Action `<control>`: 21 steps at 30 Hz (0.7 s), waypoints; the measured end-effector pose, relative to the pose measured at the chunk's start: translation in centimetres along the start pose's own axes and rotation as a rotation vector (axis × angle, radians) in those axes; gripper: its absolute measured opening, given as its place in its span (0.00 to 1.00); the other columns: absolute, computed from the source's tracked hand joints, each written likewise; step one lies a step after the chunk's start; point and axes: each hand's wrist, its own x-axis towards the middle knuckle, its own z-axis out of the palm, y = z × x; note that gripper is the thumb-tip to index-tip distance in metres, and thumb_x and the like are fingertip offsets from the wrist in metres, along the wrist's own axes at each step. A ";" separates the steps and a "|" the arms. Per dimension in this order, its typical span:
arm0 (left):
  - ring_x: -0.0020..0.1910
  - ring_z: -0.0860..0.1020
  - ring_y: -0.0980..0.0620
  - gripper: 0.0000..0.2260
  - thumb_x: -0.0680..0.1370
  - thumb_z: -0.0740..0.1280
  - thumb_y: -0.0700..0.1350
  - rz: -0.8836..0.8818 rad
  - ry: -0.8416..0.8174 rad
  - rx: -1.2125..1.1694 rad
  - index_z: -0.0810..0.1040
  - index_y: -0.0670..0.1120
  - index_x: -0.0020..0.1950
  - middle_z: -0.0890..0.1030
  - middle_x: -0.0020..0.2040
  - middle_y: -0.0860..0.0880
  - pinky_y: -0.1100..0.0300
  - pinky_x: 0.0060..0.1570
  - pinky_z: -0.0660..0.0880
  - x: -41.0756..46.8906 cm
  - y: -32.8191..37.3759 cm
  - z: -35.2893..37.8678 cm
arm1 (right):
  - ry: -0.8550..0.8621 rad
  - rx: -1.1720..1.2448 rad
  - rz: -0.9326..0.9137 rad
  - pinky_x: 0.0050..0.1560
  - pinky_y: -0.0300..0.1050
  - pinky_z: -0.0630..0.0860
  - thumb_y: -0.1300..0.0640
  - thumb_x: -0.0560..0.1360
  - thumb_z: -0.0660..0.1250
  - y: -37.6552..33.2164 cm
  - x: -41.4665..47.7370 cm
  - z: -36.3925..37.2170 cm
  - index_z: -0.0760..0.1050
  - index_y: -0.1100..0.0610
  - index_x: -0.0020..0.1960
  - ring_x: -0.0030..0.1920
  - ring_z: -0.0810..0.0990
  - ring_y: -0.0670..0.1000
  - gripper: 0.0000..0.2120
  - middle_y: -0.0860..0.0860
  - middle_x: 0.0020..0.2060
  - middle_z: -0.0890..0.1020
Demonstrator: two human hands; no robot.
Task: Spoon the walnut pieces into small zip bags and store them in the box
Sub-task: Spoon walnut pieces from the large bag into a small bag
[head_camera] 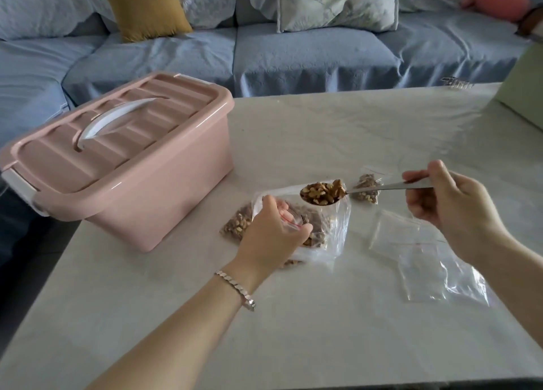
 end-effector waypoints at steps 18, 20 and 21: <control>0.46 0.77 0.53 0.21 0.71 0.70 0.55 0.120 0.045 0.185 0.63 0.48 0.54 0.76 0.43 0.56 0.63 0.42 0.68 -0.5 0.2 0.6 | -0.319 -0.646 -0.469 0.30 0.35 0.71 0.51 0.79 0.55 -4.6 -2.6 5.0 0.76 0.53 0.37 0.23 0.72 0.44 0.16 0.49 0.24 0.78; 0.47 0.77 0.52 0.20 0.71 0.70 0.54 0.114 0.064 0.149 0.64 0.48 0.52 0.76 0.45 0.54 0.62 0.42 0.68 -0.6 0.1 0.4 | -0.323 -0.712 -0.580 0.34 0.36 0.71 0.50 0.78 0.55 -5.3 -3.5 5.3 0.75 0.52 0.38 0.27 0.74 0.44 0.16 0.48 0.25 0.77; 0.47 0.77 0.53 0.19 0.72 0.70 0.54 0.121 0.075 0.130 0.63 0.48 0.51 0.76 0.45 0.54 0.62 0.43 0.69 -0.7 -0.1 0.3 | -0.310 -0.724 -0.618 0.35 0.36 0.71 0.50 0.78 0.55 -5.5 -3.8 5.3 0.75 0.51 0.38 0.28 0.75 0.44 0.15 0.48 0.25 0.77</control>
